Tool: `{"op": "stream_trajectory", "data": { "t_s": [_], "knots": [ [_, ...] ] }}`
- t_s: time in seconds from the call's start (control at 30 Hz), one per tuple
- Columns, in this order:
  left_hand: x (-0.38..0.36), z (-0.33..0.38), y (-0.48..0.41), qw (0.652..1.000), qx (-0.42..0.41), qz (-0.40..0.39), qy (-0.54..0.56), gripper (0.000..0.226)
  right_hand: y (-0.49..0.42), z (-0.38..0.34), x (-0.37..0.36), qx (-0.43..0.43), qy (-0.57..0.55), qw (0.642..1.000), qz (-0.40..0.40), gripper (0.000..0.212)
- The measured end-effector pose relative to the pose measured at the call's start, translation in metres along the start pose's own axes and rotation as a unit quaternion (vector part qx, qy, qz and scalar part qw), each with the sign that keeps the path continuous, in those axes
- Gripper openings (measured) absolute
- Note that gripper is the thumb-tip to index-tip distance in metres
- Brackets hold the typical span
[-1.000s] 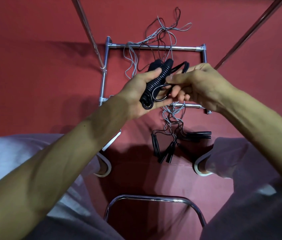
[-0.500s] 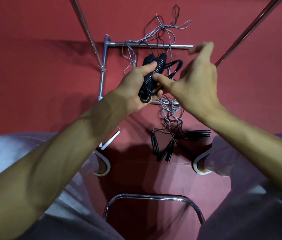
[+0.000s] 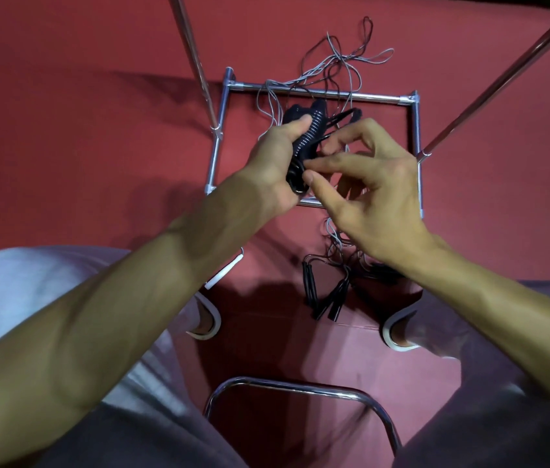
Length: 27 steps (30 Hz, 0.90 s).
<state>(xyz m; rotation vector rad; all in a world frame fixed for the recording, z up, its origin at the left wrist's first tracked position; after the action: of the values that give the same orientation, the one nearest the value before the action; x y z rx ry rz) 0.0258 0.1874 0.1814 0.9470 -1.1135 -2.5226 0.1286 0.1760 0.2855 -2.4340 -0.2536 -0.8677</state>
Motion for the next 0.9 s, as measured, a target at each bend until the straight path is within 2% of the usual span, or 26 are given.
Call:
{"op": "stream_trajectory", "data": {
  "t_s": [0.1,0.2,0.33,0.43,0.53,0.73,0.9],
  "knots": [
    [0.006,0.004,-0.004,1.0,-0.016,0.018,0.01,0.021,0.003,-0.001,-0.008,-0.016,0.005,1.0,0.0,0.02],
    [0.013,0.009,-0.011,0.998,-0.049,0.037,0.02,0.021,0.003,0.006,-0.014,-0.074,-0.023,0.997,-0.004,0.014],
    [0.015,0.006,-0.013,0.997,-0.058,0.052,0.005,0.044,0.005,0.02,-0.025,-0.173,-0.081,0.981,-0.014,0.011],
    [0.02,0.002,-0.016,0.995,-0.07,0.068,0.002,0.048,0.008,0.03,-0.036,-0.226,-0.109,0.968,-0.026,0.014],
    [0.027,-0.002,-0.02,0.994,-0.078,0.08,0.016,0.046,0.011,0.035,-0.041,-0.234,-0.112,0.965,-0.025,0.015],
    [0.028,0.004,-0.024,0.992,-0.093,0.076,0.021,0.041,0.013,0.026,-0.038,-0.16,-0.087,0.983,-0.007,0.017],
    [0.017,0.003,-0.025,0.996,-0.072,0.048,0.005,0.043,0.015,0.031,-0.034,-0.184,-0.153,0.971,0.003,0.02]
  ]
}}
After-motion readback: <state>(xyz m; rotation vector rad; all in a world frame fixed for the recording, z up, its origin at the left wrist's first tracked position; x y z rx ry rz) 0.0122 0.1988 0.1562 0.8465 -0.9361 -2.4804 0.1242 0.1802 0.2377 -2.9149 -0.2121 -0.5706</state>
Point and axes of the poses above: each hand's wrist, its own y-axis away from the middle knuckle, its own x-axis out of the back of the hand, z = x × y, the point moved 10 cm from there along -y, towards the middle knuckle, and after that the axes turned 3 degrees about y, right-handed, at the moved point
